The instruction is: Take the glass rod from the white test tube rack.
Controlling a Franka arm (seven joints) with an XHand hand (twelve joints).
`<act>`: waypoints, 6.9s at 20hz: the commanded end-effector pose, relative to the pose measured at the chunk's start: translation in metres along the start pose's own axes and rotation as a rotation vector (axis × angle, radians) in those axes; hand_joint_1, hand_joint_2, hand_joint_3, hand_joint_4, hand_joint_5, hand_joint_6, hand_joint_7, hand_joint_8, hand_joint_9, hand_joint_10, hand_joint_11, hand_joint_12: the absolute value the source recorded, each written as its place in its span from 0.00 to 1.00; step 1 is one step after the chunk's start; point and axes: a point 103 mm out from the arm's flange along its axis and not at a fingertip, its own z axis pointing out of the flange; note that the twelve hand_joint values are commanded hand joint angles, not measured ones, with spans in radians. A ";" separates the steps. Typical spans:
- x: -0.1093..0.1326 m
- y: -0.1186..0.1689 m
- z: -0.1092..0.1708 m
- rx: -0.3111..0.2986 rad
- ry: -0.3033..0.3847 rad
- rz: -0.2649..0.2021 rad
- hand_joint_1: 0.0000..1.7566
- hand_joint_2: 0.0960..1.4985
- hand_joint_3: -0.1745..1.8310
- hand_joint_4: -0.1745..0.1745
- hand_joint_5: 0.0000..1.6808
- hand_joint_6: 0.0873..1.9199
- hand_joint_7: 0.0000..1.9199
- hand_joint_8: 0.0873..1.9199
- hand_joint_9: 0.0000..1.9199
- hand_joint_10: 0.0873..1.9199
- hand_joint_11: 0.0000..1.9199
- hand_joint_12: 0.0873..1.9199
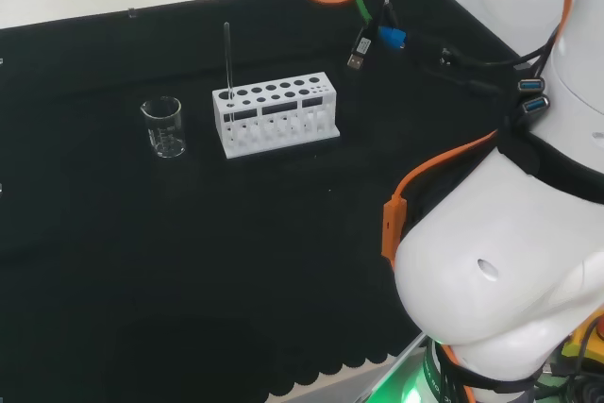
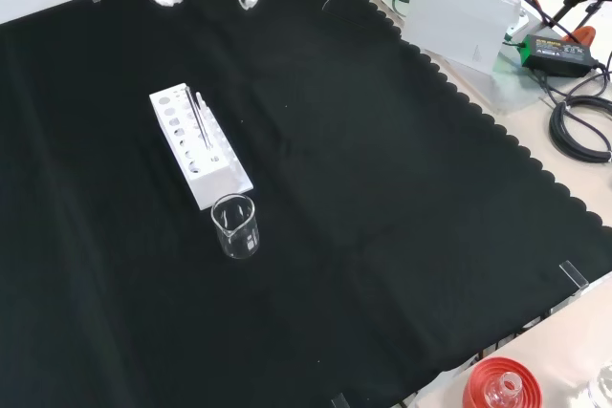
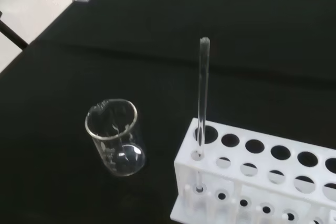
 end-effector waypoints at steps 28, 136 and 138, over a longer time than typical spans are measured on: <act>-0.046 0.053 0.079 0.085 0.017 -0.026 0.22 0.56 0.25 0.57 0.21 0.00 0.17 0.43 0.28 0.45 0.27 0.72; -0.005 0.051 0.059 -0.055 -0.182 -0.103 0.68 0.73 0.00 0.00 0.68 0.38 0.87 0.30 1.00 0.13 0.92 0.25; 0.001 0.053 0.060 -0.051 -0.190 -0.105 0.68 0.73 0.00 0.00 0.68 0.38 0.87 0.30 1.00 0.13 0.92 0.25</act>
